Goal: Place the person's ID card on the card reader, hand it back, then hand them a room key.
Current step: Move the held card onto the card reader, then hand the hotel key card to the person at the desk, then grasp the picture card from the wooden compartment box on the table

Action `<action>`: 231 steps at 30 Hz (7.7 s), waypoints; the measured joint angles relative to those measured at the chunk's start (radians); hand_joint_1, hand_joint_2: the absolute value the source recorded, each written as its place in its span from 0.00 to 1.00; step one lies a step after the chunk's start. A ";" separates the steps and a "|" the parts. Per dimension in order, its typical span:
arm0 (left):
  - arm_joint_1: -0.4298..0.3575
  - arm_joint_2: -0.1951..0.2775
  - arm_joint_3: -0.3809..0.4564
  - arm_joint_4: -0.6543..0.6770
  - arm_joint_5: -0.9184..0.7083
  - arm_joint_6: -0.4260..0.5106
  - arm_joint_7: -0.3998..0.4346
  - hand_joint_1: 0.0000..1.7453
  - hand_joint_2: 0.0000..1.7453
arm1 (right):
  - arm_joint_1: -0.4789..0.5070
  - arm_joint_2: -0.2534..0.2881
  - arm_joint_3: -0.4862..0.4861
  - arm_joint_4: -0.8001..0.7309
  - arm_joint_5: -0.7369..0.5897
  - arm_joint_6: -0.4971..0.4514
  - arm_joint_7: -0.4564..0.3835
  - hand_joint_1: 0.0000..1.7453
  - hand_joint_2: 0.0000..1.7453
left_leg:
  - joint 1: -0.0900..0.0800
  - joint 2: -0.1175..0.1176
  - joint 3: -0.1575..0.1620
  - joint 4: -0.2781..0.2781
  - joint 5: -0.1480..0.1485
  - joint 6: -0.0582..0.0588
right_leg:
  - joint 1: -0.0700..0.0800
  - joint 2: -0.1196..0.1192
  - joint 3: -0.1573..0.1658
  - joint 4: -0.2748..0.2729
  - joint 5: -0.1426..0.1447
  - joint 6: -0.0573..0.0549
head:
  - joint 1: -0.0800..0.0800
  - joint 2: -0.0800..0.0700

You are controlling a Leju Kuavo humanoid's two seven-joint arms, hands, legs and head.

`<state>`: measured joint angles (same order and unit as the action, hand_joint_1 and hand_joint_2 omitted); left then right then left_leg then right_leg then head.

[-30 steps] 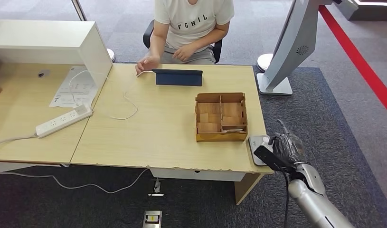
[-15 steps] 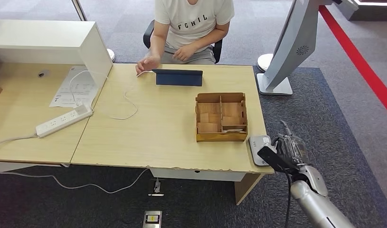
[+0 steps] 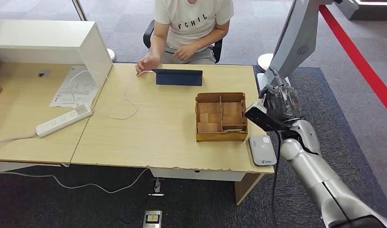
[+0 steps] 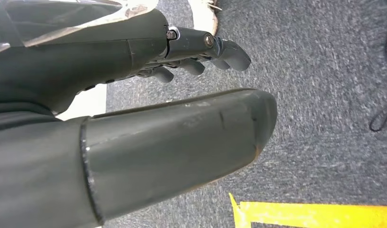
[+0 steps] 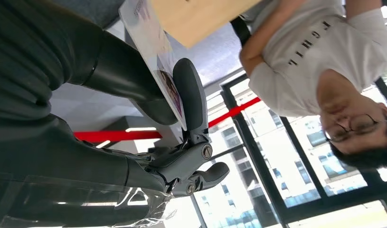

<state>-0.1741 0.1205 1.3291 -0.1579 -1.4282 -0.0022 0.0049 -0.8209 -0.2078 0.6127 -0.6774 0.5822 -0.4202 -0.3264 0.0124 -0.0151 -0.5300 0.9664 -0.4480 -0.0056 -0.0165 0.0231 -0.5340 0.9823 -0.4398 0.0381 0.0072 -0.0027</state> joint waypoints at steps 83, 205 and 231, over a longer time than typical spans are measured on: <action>0.017 0.013 0.021 0.000 0.023 0.009 0.055 0.00 0.00 | 0.195 -0.432 -0.301 -0.260 -0.342 0.476 0.158 0.00 0.00 | 0.001 -0.006 0.000 0.004 -0.005 0.007 | 0.001 -0.007 0.006 -0.008 -0.002 0.003 | 0.000 0.000; 0.000 -0.008 0.022 0.000 -0.008 0.015 0.022 0.00 0.00 | 0.109 0.098 0.057 0.157 0.293 0.171 0.247 0.00 1.00 | 0.001 -0.004 -0.001 0.002 -0.003 0.005 | 0.002 -0.006 0.004 -0.004 -0.002 0.002 | 0.000 0.000; 0.001 -0.002 0.022 0.000 -0.010 0.011 0.008 0.00 0.00 | 0.083 0.107 0.059 0.199 0.287 0.160 0.228 0.00 1.00 | 0.002 -0.004 -0.001 0.002 -0.003 0.005 | 0.002 -0.006 0.004 -0.004 -0.002 0.002 | 0.000 0.000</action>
<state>-0.1731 0.1186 1.3512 -0.1579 -1.4380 0.0090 0.0134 -0.7383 -0.1005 0.6718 -0.4784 0.8690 -0.2601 -0.0989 0.0139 -0.0192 -0.5309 0.9688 -0.4511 -0.0011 -0.0148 0.0170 -0.5305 0.9783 -0.4416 0.0402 0.0072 -0.0027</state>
